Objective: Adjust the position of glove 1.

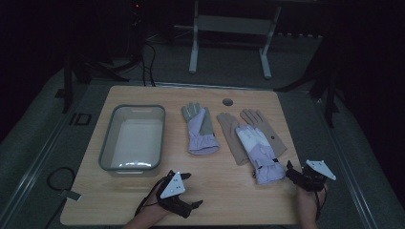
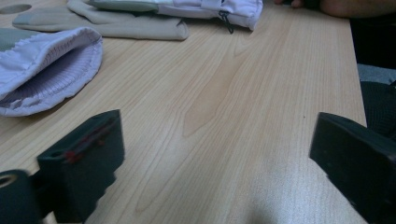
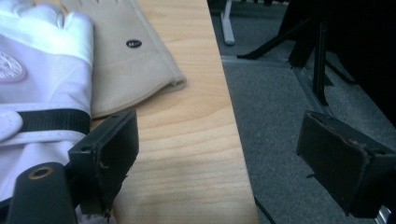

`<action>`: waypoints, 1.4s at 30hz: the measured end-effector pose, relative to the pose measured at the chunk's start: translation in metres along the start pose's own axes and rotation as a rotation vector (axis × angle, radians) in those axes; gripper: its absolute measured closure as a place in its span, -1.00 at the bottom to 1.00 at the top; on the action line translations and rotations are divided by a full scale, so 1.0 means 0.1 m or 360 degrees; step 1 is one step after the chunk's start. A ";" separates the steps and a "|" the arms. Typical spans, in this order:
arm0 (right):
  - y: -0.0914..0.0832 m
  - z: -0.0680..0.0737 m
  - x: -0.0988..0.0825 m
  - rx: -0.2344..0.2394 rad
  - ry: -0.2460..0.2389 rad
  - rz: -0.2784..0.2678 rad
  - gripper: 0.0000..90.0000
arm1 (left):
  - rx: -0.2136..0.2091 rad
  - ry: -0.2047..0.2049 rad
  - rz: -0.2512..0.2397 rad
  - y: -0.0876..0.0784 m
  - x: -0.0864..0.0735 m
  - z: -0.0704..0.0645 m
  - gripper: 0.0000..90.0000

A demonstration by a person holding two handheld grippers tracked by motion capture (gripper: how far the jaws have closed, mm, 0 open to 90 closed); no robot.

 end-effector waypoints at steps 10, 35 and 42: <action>0.08 0.01 0.05 0.0070 -0.0053 0.0173 -0.74 | 0.0018 -0.0018 -0.0052 -0.03 0.00 0.01 -0.95; -0.14 0.11 1.09 0.0399 -0.0058 0.0027 -0.64 | 0.0014 -0.0033 -0.0053 -0.03 0.00 0.03 -0.95; -0.23 0.23 1.49 0.0407 -0.0098 -0.0055 -0.68 | -0.0006 -0.0088 -0.0057 -0.04 0.00 0.06 -0.95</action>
Point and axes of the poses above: each handheld gripper's, and its own axes: y roughly forward along the jaws, x roughly out of its top, z roughly to its left, the point moved 4 cm from there along y, roughly forward along the jaws, and after that the axes turned 8 degrees about -y, right-handed, at the moved point
